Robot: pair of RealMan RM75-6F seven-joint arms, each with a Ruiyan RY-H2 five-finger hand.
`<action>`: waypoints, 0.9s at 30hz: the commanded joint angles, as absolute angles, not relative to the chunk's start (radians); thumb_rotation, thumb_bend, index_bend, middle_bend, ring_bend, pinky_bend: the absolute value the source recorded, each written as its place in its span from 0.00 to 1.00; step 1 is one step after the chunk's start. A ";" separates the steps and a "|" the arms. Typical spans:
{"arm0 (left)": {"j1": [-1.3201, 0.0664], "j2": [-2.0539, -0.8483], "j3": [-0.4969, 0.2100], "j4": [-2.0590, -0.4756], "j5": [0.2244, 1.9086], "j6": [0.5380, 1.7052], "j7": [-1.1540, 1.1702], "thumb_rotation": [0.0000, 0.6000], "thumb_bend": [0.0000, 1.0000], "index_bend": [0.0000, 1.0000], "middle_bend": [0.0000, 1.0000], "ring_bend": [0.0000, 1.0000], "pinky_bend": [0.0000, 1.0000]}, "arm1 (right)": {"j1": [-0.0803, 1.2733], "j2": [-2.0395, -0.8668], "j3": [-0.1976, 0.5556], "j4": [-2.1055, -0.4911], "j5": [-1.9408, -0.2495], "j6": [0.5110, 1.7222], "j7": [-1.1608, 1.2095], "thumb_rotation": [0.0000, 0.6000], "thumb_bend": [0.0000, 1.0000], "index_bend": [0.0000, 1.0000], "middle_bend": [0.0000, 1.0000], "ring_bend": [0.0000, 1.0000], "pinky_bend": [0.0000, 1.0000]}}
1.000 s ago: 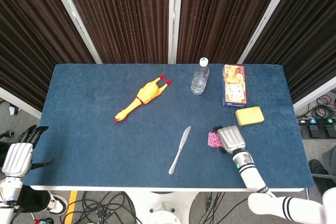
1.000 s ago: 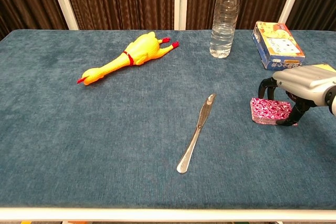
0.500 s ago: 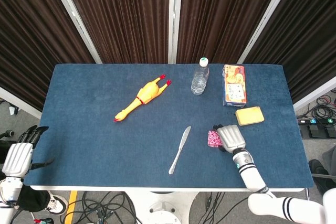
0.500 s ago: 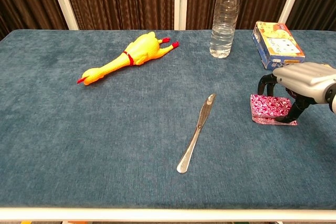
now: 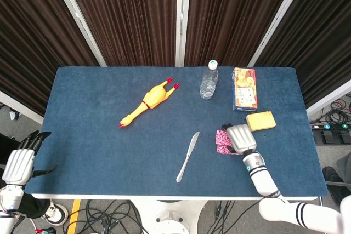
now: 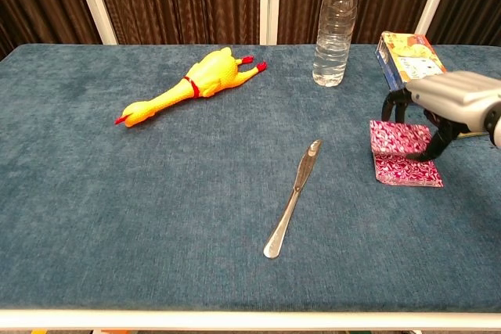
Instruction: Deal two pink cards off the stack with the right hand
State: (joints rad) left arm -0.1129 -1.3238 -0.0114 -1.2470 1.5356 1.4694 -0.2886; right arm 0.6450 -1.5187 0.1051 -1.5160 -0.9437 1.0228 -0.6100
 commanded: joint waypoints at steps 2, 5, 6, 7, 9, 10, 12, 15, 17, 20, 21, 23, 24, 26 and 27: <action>-0.112 -1.323 -0.012 -1.246 1.534 1.470 -0.290 1.00 0.03 0.14 0.15 0.06 0.18 | 0.687 -1.539 0.143 -1.467 -0.906 0.987 -0.627 1.00 0.19 0.41 0.43 0.82 0.91; -0.112 -1.322 -0.013 -1.244 1.533 1.470 -0.291 1.00 0.03 0.15 0.15 0.06 0.18 | 0.722 -1.570 0.163 -1.398 -0.880 0.951 -0.635 1.00 0.19 0.41 0.43 0.82 0.91; -0.111 -1.322 -0.013 -1.243 1.532 1.470 -0.290 1.00 0.03 0.15 0.15 0.06 0.18 | 0.731 -1.581 0.167 -1.375 -0.873 0.940 -0.635 1.00 0.19 0.41 0.43 0.82 0.91; -0.111 -1.321 -0.013 -1.243 1.531 1.470 -0.290 1.00 0.03 0.15 0.15 0.06 0.18 | 0.740 -1.591 0.169 -1.354 -0.869 0.929 -0.636 1.00 0.19 0.41 0.43 0.82 0.91; -0.109 -1.320 -0.014 -1.242 1.529 1.471 -0.291 1.00 0.03 0.15 0.15 0.06 0.18 | 0.757 -1.613 0.172 -1.307 -0.862 0.904 -0.633 1.00 0.19 0.41 0.43 0.82 0.91; -0.109 -1.320 -0.014 -1.241 1.528 1.471 -0.292 1.00 0.03 0.15 0.15 0.06 0.18 | 0.764 -1.622 0.172 -1.287 -0.859 0.894 -0.631 1.00 0.19 0.41 0.43 0.82 0.91; -0.108 -1.319 -0.015 -1.240 1.527 1.471 -0.293 1.00 0.03 0.15 0.15 0.06 0.18 | 0.779 -1.641 0.173 -1.241 -0.856 0.870 -0.625 1.00 0.19 0.41 0.43 0.82 0.91; -0.107 -1.319 -0.017 -1.237 1.524 1.472 -0.296 1.00 0.03 0.15 0.15 0.06 0.18 | 0.796 -1.666 0.177 -1.187 -0.853 0.838 -0.608 1.00 0.19 0.41 0.42 0.82 0.91; -0.106 -1.319 -0.017 -1.234 1.523 1.472 -0.298 1.00 0.03 0.15 0.15 0.06 0.18 | 0.805 -1.681 0.179 -1.158 -0.861 0.826 -0.593 1.00 0.19 0.41 0.42 0.82 0.91; -0.106 -1.320 -0.018 -1.229 1.521 1.470 -0.304 1.00 0.03 0.15 0.15 0.06 0.18 | 0.812 -1.698 0.178 -1.129 -0.878 0.817 -0.571 1.00 0.19 0.41 0.42 0.82 0.91; -0.105 -1.320 -0.018 -1.228 1.520 1.470 -0.306 1.00 0.03 0.15 0.15 0.06 0.18 | 0.813 -1.703 0.176 -1.121 -0.882 0.815 -0.566 1.00 0.19 0.41 0.42 0.82 0.91; -0.105 -1.321 -0.017 -1.224 1.521 1.470 -0.309 1.00 0.03 0.15 0.15 0.06 0.18 | 0.815 -1.711 0.175 -1.106 -0.887 0.810 -0.557 1.00 0.19 0.42 0.41 0.82 0.91; -0.104 -1.322 -0.017 -1.222 1.521 1.471 -0.310 1.00 0.03 0.15 0.15 0.06 0.18 | 0.815 -1.714 0.174 -1.101 -0.889 0.809 -0.554 1.00 0.19 0.42 0.41 0.82 0.91; -0.104 -1.322 -0.018 -1.220 1.521 1.472 -0.314 1.00 0.03 0.15 0.15 0.06 0.18 | 0.817 -1.715 0.172 -1.094 -0.893 0.804 -0.549 1.00 0.19 0.41 0.39 0.82 0.91; -0.103 -1.322 -0.018 -1.219 1.520 1.472 -0.314 1.00 0.03 0.15 0.15 0.06 0.18 | 0.817 -1.714 0.172 -1.093 -0.894 0.802 -0.546 1.00 0.19 0.39 0.38 0.82 0.91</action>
State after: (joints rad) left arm -0.1034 -1.3216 -0.0179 -1.2192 1.5204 1.4718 -0.3146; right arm 0.8164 -1.7142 0.1725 -1.0943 -0.8927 0.8037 -0.5484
